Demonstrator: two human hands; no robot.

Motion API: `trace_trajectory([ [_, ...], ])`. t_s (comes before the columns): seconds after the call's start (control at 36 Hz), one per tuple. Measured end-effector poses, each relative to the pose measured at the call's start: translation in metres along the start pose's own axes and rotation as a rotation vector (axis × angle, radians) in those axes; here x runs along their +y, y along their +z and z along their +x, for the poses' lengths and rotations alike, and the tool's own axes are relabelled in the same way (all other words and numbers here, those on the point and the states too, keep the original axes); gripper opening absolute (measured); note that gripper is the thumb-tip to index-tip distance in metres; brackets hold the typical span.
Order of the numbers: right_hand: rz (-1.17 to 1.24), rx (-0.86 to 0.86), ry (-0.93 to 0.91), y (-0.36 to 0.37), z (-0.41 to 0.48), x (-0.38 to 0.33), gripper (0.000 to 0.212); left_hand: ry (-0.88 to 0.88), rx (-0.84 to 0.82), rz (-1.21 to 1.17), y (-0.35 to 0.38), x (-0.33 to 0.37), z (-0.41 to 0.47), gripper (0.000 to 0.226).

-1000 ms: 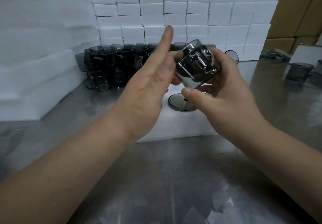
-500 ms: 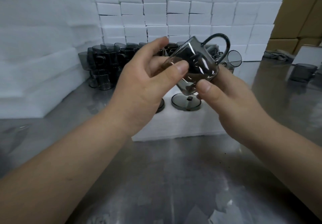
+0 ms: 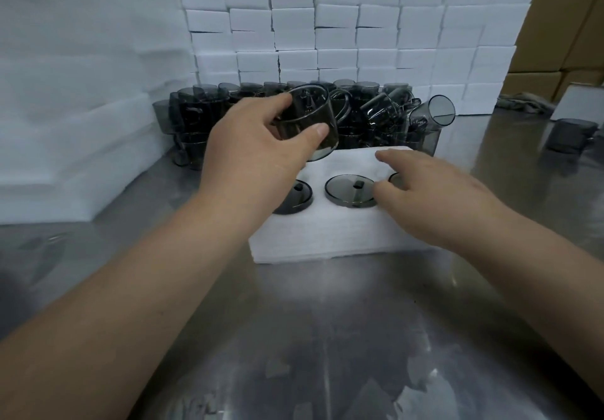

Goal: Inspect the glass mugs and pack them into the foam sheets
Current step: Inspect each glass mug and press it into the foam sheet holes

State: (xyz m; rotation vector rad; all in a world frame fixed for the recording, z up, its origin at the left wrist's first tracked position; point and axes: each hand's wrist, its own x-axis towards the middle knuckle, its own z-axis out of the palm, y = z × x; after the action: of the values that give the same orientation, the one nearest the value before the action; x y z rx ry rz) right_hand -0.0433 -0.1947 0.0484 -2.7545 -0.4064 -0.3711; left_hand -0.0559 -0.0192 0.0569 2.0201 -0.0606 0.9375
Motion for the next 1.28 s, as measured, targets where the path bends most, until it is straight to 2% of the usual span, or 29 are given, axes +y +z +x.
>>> trace_trajectory([
  [0.28, -0.026, -0.004, -0.019, 0.001, 0.000, 0.000, 0.058, -0.014, -0.209, 0.229, 0.026, 0.012, 0.030, 0.050],
  [0.42, -0.028, -0.010, -0.009, 0.001, 0.000, -0.001, 0.058, -0.034, -0.346, 0.338, 0.039, 0.011, 0.041, 0.069],
  [0.5, -0.035, -0.016, -0.009, 0.002, 0.000, 0.000, 0.057, -0.020, -0.394, 0.369, 0.042, 0.010, 0.043, 0.068],
  [0.61, -0.039, -0.012, -0.001, 0.004, 0.002, 0.001, 0.055, -0.072, -0.439, 0.277, 0.038, 0.010, 0.046, 0.061],
  [0.69, -0.039, -0.010, 0.002, 0.005, 0.003, 0.002, 0.055, -0.089, -0.433, 0.220, 0.034, 0.008, 0.048, 0.044],
  [0.81, -0.029, -0.008, -0.010, 0.006, 0.004, 0.003, 0.055, -0.116, -0.395, 0.164, 0.032, 0.003, 0.049, 0.059],
  [0.92, 0.019, -0.009, -0.015, 0.006, 0.004, 0.005, 0.059, -0.157, -0.404, 0.064, 0.026, 0.001, 0.048, 0.044],
  [1.03, 0.055, 0.023, -0.017, 0.007, 0.003, 0.007, 0.069, -0.108, -0.406, 0.047, 0.023, 0.000, 0.045, 0.035],
  [1.28, 0.059, 0.038, -0.019, 0.009, 0.004, 0.009, 0.073, -0.014, -0.470, 0.050, 0.028, 0.000, 0.043, 0.051],
])
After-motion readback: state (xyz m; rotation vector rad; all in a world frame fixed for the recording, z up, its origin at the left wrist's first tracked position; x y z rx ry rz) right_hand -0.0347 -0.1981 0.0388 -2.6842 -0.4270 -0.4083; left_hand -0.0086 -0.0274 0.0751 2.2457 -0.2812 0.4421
